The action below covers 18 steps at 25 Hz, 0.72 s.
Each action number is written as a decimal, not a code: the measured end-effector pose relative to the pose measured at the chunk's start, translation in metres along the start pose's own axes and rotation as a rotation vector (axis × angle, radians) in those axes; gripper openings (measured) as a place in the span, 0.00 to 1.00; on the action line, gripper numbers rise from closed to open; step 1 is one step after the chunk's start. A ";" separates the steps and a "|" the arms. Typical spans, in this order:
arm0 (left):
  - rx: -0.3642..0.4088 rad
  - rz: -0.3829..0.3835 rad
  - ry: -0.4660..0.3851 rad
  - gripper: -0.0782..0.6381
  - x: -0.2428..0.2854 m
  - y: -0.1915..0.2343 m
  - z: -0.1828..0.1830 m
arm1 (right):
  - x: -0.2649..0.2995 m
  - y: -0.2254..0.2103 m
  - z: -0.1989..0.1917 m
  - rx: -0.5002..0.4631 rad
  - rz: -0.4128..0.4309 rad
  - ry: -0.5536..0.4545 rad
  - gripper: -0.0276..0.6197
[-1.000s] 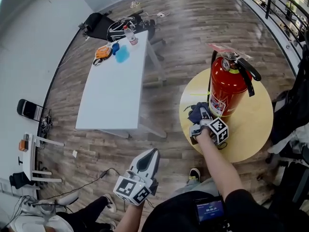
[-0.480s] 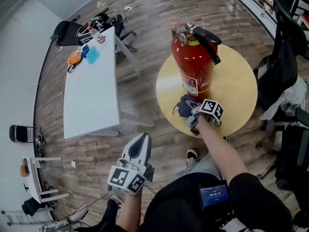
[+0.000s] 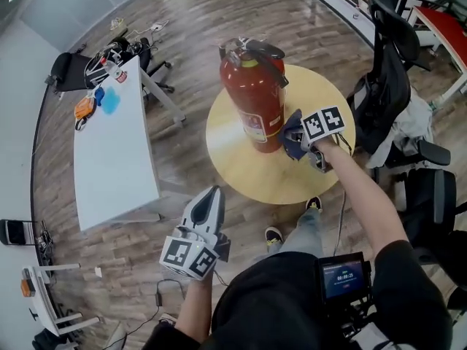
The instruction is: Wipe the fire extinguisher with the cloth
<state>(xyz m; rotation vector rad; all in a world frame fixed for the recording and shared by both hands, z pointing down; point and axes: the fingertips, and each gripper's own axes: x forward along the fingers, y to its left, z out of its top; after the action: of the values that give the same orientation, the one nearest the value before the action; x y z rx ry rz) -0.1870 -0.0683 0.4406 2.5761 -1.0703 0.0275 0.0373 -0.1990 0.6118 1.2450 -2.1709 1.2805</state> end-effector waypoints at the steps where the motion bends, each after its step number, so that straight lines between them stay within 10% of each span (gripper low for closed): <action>1: 0.000 -0.011 -0.007 0.14 0.003 -0.002 0.003 | -0.011 0.012 0.012 -0.149 -0.028 0.030 0.21; 9: 0.006 -0.067 -0.090 0.14 0.021 -0.012 0.032 | -0.080 0.089 0.065 -0.917 -0.231 0.219 0.21; 18: -0.001 -0.039 -0.108 0.14 0.040 -0.017 0.032 | -0.050 0.058 0.055 -1.028 -0.249 0.329 0.22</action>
<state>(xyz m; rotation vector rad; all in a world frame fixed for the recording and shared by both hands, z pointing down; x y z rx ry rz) -0.1509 -0.0951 0.4112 2.6230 -1.0571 -0.1223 0.0260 -0.2064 0.5181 0.7439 -1.8896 0.1419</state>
